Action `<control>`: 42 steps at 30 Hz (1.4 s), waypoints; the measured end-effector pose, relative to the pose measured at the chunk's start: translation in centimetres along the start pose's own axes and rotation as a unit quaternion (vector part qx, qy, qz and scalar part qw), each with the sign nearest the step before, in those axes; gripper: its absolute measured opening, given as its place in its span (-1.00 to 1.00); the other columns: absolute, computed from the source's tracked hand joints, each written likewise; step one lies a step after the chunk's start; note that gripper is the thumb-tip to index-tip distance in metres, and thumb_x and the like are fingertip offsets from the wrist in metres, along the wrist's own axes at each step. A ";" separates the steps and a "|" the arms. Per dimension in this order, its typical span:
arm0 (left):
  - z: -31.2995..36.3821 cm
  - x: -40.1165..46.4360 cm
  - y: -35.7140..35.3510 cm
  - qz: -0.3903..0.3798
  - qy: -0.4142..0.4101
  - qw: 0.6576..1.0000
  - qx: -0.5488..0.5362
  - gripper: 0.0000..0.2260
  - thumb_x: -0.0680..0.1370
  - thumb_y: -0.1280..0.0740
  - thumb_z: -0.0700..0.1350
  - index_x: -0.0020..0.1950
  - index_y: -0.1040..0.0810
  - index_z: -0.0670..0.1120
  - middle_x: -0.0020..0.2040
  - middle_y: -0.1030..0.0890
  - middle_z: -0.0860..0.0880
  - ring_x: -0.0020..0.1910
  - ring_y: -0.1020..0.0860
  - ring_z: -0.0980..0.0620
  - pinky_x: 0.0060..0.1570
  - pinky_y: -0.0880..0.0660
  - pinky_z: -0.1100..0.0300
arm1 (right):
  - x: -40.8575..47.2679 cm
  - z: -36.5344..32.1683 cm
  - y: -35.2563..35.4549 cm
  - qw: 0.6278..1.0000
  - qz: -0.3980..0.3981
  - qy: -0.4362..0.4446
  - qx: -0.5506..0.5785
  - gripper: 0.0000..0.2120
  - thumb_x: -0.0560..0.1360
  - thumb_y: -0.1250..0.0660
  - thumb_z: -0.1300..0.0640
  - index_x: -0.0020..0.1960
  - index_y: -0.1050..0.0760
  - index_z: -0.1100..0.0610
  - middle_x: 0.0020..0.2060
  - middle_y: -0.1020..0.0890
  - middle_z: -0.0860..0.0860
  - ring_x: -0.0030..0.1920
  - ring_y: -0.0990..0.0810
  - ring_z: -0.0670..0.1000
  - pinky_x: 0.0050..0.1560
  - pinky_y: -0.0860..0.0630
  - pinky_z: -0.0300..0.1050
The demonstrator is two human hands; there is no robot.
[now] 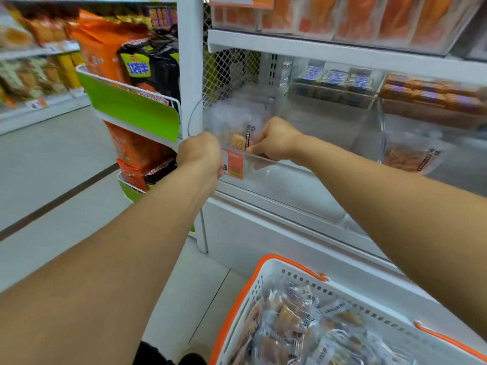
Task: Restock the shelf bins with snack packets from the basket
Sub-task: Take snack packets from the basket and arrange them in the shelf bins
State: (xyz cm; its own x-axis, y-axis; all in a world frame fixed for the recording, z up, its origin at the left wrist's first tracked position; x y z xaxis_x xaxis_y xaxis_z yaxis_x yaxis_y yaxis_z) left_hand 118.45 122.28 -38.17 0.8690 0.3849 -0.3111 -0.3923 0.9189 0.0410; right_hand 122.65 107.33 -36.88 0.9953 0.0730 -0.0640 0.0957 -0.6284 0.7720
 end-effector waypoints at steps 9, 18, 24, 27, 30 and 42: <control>-0.9 -0.1 0.2 -0.050 0.028 0.996 0.068 -0.76 0.61 -0.08 -0.20 -0.23 -0.39 -0.09 -0.36 -0.46 -0.08 -0.46 -0.39 0.00 -0.43 -0.37 0.22 | 1.7 -0.8 -1.2 0.999 -0.001 -0.012 -0.053 -0.64 0.45 -0.50 -0.05 -0.20 -0.56 0.25 -0.24 -0.64 0.13 -0.20 -0.62 0.10 -0.14 -0.57 -0.08; -2.6 -1.1 -0.6 -0.246 -0.012 0.861 0.446 -0.80 0.65 -0.15 -0.05 -0.05 -0.48 -0.12 -0.21 -0.60 -0.08 -0.32 -0.56 -0.02 -0.31 -0.47 0.21 | -6.4 1.4 1.9 0.962 0.250 0.106 -0.031 -0.62 0.51 -0.41 -0.05 -0.27 -0.64 0.26 -0.40 -0.67 0.10 -0.34 -0.66 0.05 -0.14 -0.63 0.04; -6.6 -5.4 -3.1 -0.444 -0.057 0.586 0.676 -0.80 0.66 -0.17 0.01 0.21 -0.49 0.02 0.04 -0.65 -0.02 0.00 -0.66 0.00 0.06 -0.61 0.03 | -18.1 10.7 -3.2 0.842 0.450 0.247 -0.165 -0.71 0.60 -0.29 0.04 -0.25 -0.56 0.14 -0.29 -0.61 0.03 -0.29 -0.54 0.06 -0.32 -0.40 -0.06; -7.3 -6.7 -4.2 -0.452 -0.082 0.553 0.695 -0.85 0.67 -0.16 0.02 0.19 -0.45 0.06 0.06 -0.63 0.00 0.04 -0.64 0.01 0.12 -0.59 0.00 | -21.0 15.9 -5.7 0.926 0.301 0.180 -0.138 -0.72 0.59 -0.28 -0.01 -0.22 -0.57 0.10 -0.31 -0.62 0.00 -0.29 -0.59 0.07 -0.33 -0.50 -0.04; -8.1 -7.5 -5.1 -0.455 -0.120 0.549 0.690 -0.88 0.68 -0.16 0.02 0.14 -0.44 0.06 0.03 -0.62 0.02 0.01 -0.63 0.05 0.10 -0.58 0.02 | -22.7 21.1 -9.7 0.983 -0.010 -0.044 -0.178 -0.76 0.52 -0.38 -0.09 -0.08 -0.60 0.10 -0.17 -0.66 0.00 -0.13 -0.62 0.08 -0.14 -0.56 -0.03; -11.0 -10.3 -6.9 -0.534 -0.141 0.442 0.707 -0.60 0.55 -0.36 0.14 0.33 -0.46 0.01 0.09 -0.58 0.02 0.02 -0.59 0.05 0.11 -0.55 0.06 | -25.5 25.9 -9.6 0.962 -0.222 -0.160 0.001 -0.78 0.51 -0.43 0.25 -0.30 -0.52 0.13 -0.26 -0.59 0.10 -0.27 -0.55 -0.01 -0.14 -0.57 -0.01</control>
State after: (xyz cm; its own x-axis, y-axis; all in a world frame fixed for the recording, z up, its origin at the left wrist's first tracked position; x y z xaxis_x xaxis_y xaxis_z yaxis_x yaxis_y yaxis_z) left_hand 108.87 110.97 -45.69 0.4121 -0.5210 -0.7475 0.6946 -0.3513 0.6278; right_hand 96.77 91.45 -59.04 0.8098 0.0922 -0.5794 0.5124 -0.5923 0.6218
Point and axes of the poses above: each hand's wrist, its own x-axis towards the middle knuckle, its own y-axis out of the back of the hand, z = x × y, the point moved 1 cm from there along x, towards the middle knuckle
